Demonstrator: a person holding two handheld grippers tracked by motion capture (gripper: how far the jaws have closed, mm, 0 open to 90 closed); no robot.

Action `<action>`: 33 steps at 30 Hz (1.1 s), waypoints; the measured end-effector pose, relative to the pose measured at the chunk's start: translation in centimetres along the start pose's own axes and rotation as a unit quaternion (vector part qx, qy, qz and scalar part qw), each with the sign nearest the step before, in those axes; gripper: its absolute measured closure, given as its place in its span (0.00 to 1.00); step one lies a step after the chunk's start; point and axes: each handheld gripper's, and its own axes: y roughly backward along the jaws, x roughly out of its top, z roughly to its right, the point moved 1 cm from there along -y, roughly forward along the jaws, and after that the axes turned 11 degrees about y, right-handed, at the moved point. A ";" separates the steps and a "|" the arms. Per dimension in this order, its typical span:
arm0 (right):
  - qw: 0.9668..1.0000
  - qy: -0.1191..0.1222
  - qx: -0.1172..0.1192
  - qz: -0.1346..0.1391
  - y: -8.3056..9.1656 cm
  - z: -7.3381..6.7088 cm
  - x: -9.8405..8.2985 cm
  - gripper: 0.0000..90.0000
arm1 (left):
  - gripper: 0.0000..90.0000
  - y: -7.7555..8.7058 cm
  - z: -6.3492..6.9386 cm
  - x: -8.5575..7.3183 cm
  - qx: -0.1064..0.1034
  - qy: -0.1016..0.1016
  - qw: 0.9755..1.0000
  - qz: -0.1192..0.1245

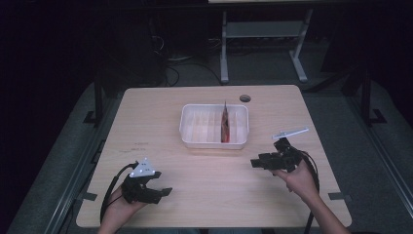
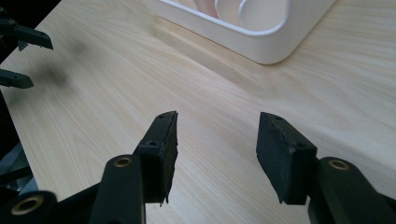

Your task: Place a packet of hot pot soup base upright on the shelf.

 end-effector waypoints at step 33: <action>1.000 -0.030 -0.005 0.000 1.7 1.3 -5.4 0.51 | 0.31 -0.3 -0.1 -0.2 0.003 0.001 1.000 -0.005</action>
